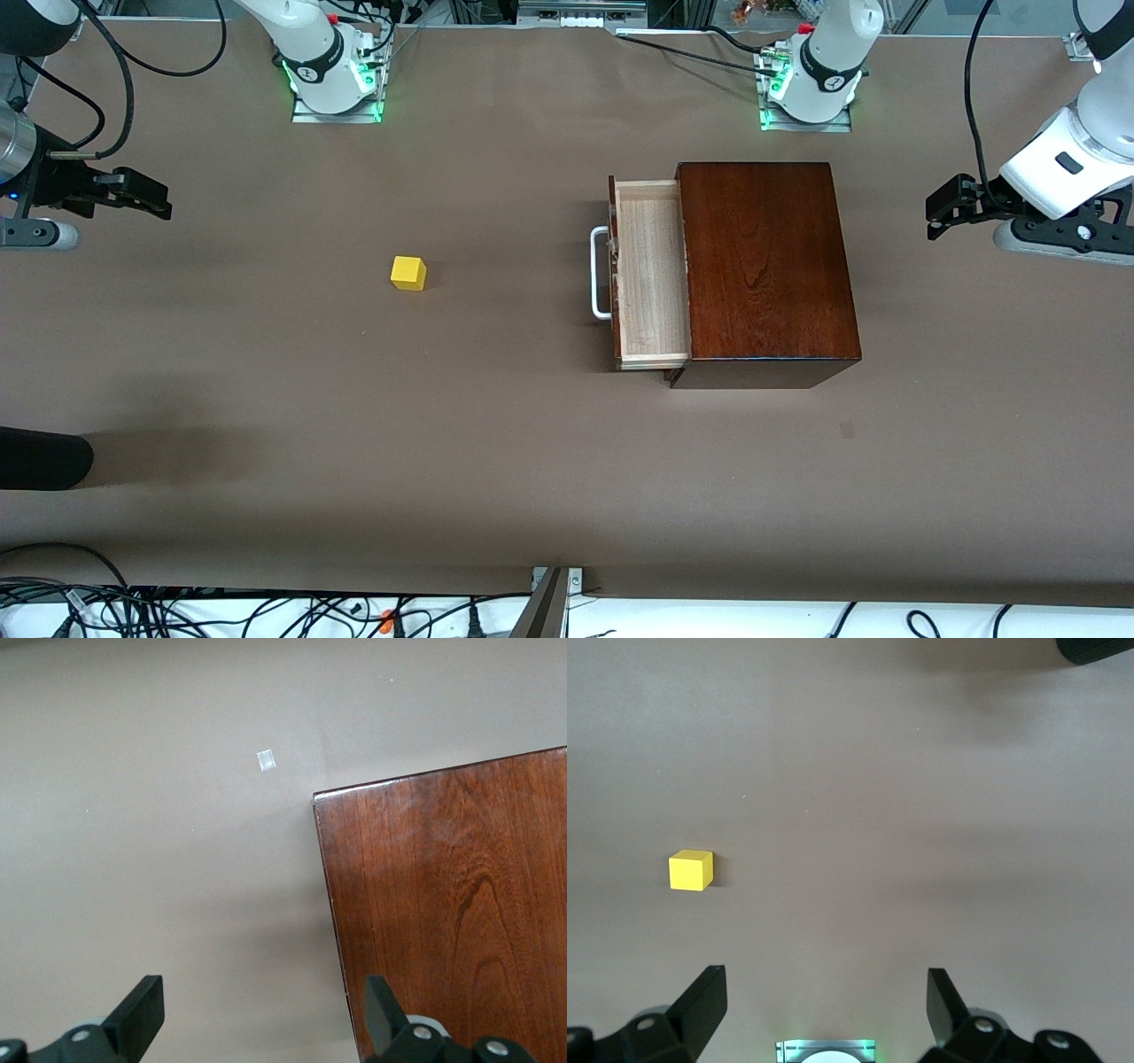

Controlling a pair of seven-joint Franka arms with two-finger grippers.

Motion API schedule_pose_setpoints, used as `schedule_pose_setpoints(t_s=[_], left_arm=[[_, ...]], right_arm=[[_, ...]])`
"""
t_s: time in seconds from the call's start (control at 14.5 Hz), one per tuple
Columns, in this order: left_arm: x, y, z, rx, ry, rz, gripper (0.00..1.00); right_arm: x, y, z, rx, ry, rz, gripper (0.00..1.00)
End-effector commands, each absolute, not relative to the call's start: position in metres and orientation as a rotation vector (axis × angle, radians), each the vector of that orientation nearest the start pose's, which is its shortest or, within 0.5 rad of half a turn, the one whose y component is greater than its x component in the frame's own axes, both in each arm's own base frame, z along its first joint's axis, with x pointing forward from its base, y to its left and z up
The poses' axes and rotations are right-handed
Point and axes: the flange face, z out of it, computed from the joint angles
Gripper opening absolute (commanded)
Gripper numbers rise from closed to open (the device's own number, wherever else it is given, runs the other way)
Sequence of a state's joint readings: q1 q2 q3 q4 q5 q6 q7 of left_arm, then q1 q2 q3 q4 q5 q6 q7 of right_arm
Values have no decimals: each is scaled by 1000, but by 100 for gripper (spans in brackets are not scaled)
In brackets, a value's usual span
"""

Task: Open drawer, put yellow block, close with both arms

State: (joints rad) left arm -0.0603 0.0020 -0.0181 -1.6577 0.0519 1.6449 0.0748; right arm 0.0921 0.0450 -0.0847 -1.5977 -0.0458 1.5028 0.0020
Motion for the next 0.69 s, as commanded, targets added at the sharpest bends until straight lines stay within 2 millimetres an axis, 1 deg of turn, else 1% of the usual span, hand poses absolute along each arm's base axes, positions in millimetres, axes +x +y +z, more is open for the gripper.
schedule_pose_setpoints(t_s=[0.0,0.41,0.62], left_arm=[[553,-39,592,-3106,261,29,100],[555,-38,598,-3106,260,12,100],[554,-44,598,-3107,265,12,100]], right_arm=[[556,-1,582,-3171,-7,217,100],[556,-1,582,-3171,-7,217,100],[556,-1,583,-3171,-7,217,100]])
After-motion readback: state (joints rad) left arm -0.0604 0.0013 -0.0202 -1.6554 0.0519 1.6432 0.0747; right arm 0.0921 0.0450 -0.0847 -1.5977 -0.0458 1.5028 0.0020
